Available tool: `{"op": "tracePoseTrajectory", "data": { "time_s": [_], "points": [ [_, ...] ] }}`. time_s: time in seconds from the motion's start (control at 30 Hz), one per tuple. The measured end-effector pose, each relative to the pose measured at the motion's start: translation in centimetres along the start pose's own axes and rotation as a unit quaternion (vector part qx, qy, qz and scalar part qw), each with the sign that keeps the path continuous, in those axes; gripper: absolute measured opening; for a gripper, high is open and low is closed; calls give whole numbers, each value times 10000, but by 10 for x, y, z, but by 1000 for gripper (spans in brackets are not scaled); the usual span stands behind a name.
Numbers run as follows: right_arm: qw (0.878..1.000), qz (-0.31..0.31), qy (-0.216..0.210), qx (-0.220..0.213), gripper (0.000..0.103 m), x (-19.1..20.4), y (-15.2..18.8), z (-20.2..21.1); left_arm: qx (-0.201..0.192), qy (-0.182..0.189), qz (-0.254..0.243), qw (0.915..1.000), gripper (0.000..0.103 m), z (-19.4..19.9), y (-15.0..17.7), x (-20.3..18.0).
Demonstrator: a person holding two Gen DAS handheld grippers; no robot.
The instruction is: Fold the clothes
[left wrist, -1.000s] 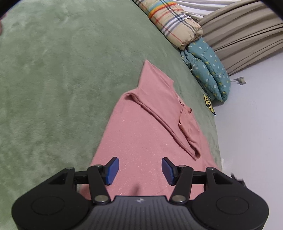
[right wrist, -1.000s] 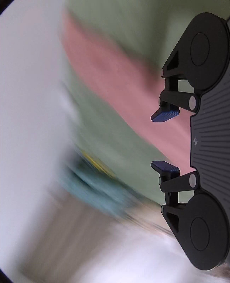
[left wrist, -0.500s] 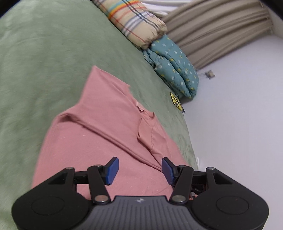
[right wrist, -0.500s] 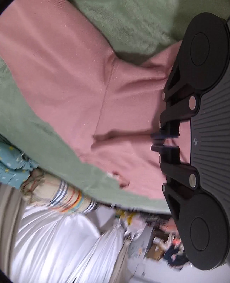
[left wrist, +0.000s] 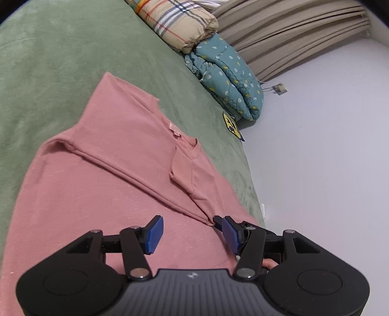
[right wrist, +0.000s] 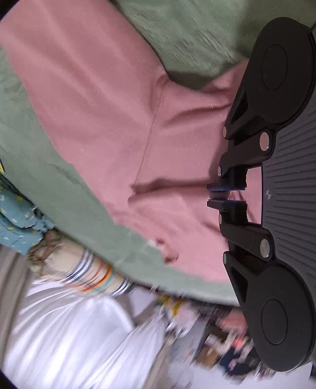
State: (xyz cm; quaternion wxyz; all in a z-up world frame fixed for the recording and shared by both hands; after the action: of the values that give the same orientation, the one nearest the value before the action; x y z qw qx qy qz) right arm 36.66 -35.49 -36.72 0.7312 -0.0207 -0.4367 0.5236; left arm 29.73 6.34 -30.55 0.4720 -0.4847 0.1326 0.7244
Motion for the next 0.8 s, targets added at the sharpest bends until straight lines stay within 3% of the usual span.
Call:
{"op": "tracePoseTrajectory", "data": {
  "time_s": [0.03,0.07,0.13,0.17,0.23,0.3,0.33,0.37,0.47,0.5,0.53,0.57,0.67,0.8],
  "points": [
    [9996,224,146,-109,16,5,-1,7,-35,-2,10,10000,53,6,-1,3],
    [9981,482,292,-228,32,10,-1,15,-59,-1,40,10000,53,10,-2,6],
    [9901,1248,448,-466,41,33,-1,24,-87,3,88,9999,53,16,-4,10],
    [9776,2000,406,-509,41,58,1,23,-112,19,147,9998,53,21,-5,14],
    [9336,3520,395,-537,43,108,14,13,-158,66,261,9995,53,29,-6,20],
    [8708,4856,602,-481,48,148,36,-2,-188,95,334,9992,53,34,-9,24],
    [8478,5236,727,-415,48,157,45,-11,-229,92,346,9991,53,42,-10,26],
    [8127,5749,916,-265,48,169,58,-31,-279,87,359,9989,53,50,-12,29],
    [7807,6089,1406,-71,44,177,68,-69,-403,52,360,9985,53,68,-16,34],
    [7747,6115,1607,-131,43,180,69,-79,-463,28,372,9982,53,77,-19,37],
    [7762,6057,1744,-163,31,181,67,-87,-540,55,370,9978,53,86,-21,41],
    [7848,5920,1821,-196,5,182,64,-93,-623,25,410,9972,53,96,-24,46],
    [8140,5357,2151,-643,6,197,53,-98,-755,-36,567,9955,53,118,-28,57],
    [8375,4931,2143,-978,6,217,49,-107,-853,-118,706,9938,53,138,-31,67]
  ]
}}
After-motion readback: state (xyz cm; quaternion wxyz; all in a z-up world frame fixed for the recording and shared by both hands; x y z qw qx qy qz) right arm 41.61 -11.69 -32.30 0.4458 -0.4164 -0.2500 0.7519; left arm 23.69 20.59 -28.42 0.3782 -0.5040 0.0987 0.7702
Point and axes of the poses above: each gripper's, at about its wrist camera, not at the fingertips, and z roughly against the way its jaws point, x to its left, y to its underside, the point moved 2 cm from there along -z, roughly the way its jaws point, and after that the axes turned 8 degrees about z, right-handed, at the moved point
